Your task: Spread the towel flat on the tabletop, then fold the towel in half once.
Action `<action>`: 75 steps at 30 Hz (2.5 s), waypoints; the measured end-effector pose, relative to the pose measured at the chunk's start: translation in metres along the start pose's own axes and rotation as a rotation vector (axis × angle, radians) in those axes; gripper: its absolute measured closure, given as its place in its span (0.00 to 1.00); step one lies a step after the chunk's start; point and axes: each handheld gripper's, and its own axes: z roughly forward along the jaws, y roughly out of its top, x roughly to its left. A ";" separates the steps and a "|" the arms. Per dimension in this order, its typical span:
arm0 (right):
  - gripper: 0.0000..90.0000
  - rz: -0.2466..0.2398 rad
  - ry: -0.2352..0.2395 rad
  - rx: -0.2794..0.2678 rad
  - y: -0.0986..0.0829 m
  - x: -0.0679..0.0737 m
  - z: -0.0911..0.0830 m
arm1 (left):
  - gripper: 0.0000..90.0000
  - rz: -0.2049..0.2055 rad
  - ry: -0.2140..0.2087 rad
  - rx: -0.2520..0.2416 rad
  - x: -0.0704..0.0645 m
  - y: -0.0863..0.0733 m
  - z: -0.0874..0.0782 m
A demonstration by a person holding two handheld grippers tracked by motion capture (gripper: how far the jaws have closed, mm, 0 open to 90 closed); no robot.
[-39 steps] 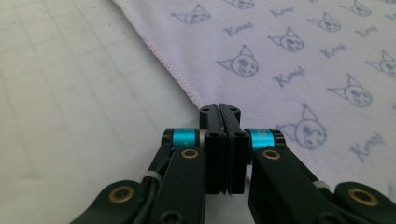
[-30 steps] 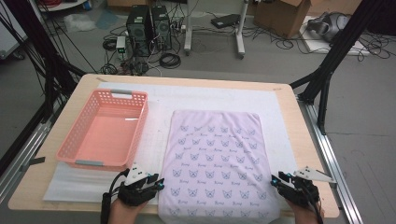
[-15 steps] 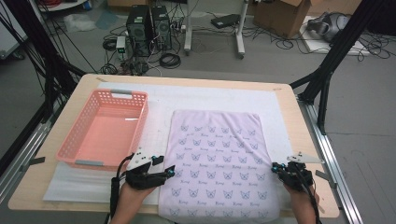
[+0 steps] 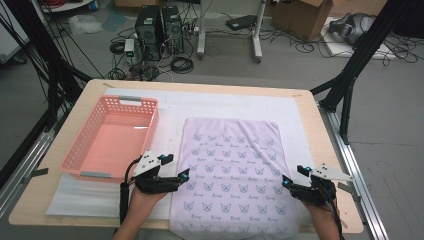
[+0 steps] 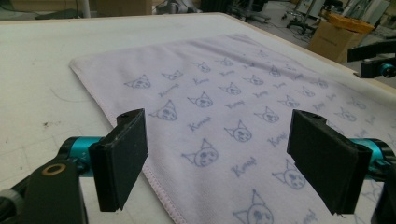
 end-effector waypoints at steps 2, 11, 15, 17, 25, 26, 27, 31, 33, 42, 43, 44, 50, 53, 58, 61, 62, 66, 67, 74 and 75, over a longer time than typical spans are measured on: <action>0.29 -0.011 0.007 -0.007 0.001 0.001 0.001 | 0.23 -0.007 0.001 -0.004 0.001 -0.001 0.000; 0.22 -0.004 0.009 -0.003 0.001 -0.003 0.004 | 0.24 -0.005 0.008 0.017 0.003 -0.005 0.002; 0.21 0.000 0.007 -0.007 0.000 -0.003 0.002 | 0.24 -0.001 0.006 0.024 0.002 -0.006 0.003; 0.21 0.000 0.008 -0.006 0.000 -0.003 0.002 | 0.24 0.000 0.009 0.030 0.003 -0.007 0.004; 0.21 0.007 0.009 -0.002 -0.001 -0.004 0.002 | 0.24 0.001 0.007 0.051 0.001 -0.007 0.010; 0.21 0.008 0.009 -0.003 -0.001 -0.003 0.002 | 0.24 0.001 0.006 0.052 0.002 -0.007 0.010; 0.21 0.011 0.009 0.000 -0.001 -0.003 0.003 | 0.24 -0.004 0.008 0.051 0.003 -0.007 0.010; 0.21 0.019 -0.001 0.016 -0.002 -0.006 0.008 | 0.24 -0.014 0.013 0.041 0.007 -0.005 0.011; 0.21 0.028 0.000 0.025 -0.002 -0.007 0.012 | 0.24 -0.013 0.014 0.048 0.008 -0.003 0.014; 0.20 0.046 0.014 0.059 0.006 -0.014 0.033 | 0.27 -0.050 0.068 0.087 0.023 0.015 0.043; 0.21 0.056 0.019 0.068 0.007 -0.016 0.037 | 0.27 -0.052 0.067 0.087 0.024 0.017 0.047; 0.21 0.062 0.021 0.075 0.008 -0.018 0.040 | 0.28 -0.050 0.069 0.080 0.026 0.019 0.050; 0.21 0.064 0.012 0.111 0.020 -0.029 0.060 | 0.30 -0.059 0.128 0.133 0.044 0.030 0.071; 0.21 0.060 0.000 0.128 0.030 -0.037 0.068 | 0.32 -0.074 0.176 0.162 0.052 0.033 0.084; 0.21 0.072 -0.035 0.181 0.043 -0.052 0.086 | 0.36 -0.100 0.238 0.187 0.066 0.036 0.104; 0.21 0.105 -0.048 0.220 0.047 -0.058 0.099 | 0.39 -0.128 0.272 0.247 0.075 0.031 0.114; 0.21 0.110 -0.052 0.219 0.048 -0.061 0.102 | 0.40 -0.144 0.274 0.260 0.077 0.032 0.115; 0.22 0.116 -0.090 0.227 0.055 -0.067 0.112 | 0.43 -0.076 0.291 0.290 0.078 0.035 0.123; 0.25 0.116 -0.093 0.232 0.057 -0.068 0.114 | 0.43 -0.063 0.308 0.291 0.076 0.035 0.124; 0.37 0.072 -0.137 0.255 0.064 -0.066 0.126 | 0.65 -0.022 0.337 0.298 0.074 0.035 0.124; 0.43 0.071 -0.137 0.257 0.065 -0.065 0.126 | 0.71 -0.011 0.328 0.299 0.073 0.035 0.124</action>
